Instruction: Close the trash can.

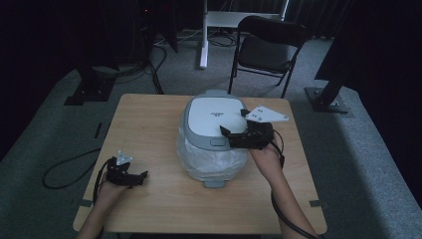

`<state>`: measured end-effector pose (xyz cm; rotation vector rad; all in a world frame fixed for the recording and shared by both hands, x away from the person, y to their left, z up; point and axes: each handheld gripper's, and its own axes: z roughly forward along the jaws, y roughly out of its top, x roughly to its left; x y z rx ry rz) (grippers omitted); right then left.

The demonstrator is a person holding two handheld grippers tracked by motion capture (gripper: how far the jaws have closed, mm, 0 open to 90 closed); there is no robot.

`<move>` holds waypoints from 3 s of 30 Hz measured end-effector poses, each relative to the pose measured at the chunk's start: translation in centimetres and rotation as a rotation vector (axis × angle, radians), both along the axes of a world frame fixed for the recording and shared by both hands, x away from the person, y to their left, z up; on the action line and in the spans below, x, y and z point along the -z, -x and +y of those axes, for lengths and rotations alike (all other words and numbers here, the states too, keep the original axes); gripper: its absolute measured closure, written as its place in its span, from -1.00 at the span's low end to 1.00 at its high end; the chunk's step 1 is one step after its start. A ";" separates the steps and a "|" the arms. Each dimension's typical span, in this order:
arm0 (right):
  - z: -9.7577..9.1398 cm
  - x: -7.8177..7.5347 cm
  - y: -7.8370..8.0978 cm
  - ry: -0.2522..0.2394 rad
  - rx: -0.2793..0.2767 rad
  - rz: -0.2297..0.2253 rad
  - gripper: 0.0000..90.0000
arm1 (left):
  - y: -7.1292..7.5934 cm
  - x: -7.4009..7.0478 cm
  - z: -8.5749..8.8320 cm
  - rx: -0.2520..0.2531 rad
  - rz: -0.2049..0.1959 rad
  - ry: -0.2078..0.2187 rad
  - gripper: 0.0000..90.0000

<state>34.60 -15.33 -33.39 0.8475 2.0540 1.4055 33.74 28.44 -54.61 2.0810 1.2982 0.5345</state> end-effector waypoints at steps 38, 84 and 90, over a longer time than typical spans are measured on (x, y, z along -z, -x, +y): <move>-8.8 3.9 3.4 -0.071 0.196 0.007 -0.74 | 0.0 0.0 0.0 0.002 0.000 0.000 -0.91; -16.3 18.3 5.2 -0.037 0.427 0.221 -0.74 | 0.0 0.0 0.2 0.001 0.001 0.005 -0.91; -17.4 19.3 5.1 -0.061 0.472 0.234 -0.74 | 0.0 0.0 0.2 0.001 0.001 0.006 -0.91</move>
